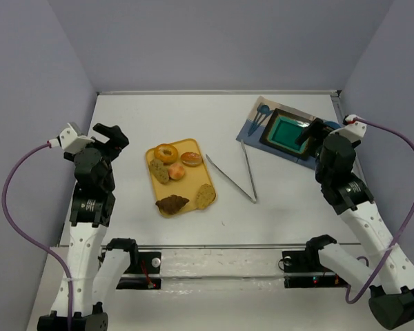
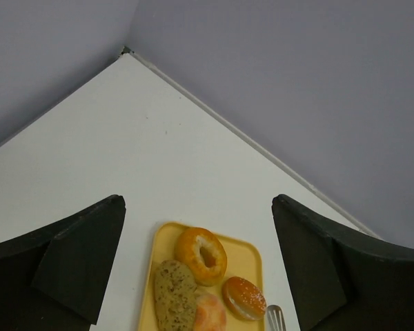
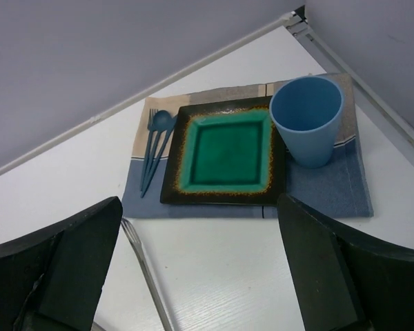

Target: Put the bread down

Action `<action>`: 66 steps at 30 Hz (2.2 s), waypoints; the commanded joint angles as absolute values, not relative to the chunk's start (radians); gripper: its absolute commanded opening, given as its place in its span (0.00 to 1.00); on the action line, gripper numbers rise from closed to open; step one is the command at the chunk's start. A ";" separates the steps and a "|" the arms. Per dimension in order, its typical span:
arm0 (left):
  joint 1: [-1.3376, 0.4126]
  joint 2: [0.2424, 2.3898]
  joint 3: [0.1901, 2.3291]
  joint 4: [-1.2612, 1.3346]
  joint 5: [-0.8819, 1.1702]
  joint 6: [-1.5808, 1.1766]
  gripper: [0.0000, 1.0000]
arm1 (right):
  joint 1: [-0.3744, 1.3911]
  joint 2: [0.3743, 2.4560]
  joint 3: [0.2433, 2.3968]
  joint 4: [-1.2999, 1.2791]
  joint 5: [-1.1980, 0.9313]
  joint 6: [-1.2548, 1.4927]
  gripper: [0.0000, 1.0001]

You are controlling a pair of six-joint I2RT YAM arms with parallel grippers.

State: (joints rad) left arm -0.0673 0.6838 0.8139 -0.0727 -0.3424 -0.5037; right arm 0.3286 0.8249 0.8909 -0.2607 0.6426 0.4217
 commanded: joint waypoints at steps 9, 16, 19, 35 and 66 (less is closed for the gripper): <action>-0.064 0.653 0.739 -0.008 -0.292 -0.522 0.99 | 0.334 0.891 0.940 -0.297 0.104 0.239 1.00; -0.064 0.669 0.693 0.048 -0.253 -0.491 0.99 | 0.552 1.110 0.994 -0.457 0.218 0.114 1.00; -0.064 0.675 0.696 0.045 -0.255 -0.489 0.99 | 0.574 1.251 1.032 -0.509 0.227 0.095 1.00; -0.066 0.704 0.672 0.066 -0.252 -0.456 0.99 | 0.675 1.588 1.043 -0.517 0.097 -0.138 1.00; -0.066 0.678 0.655 0.052 -0.317 -0.471 0.99 | 0.611 1.868 1.087 -0.285 0.143 -0.026 0.99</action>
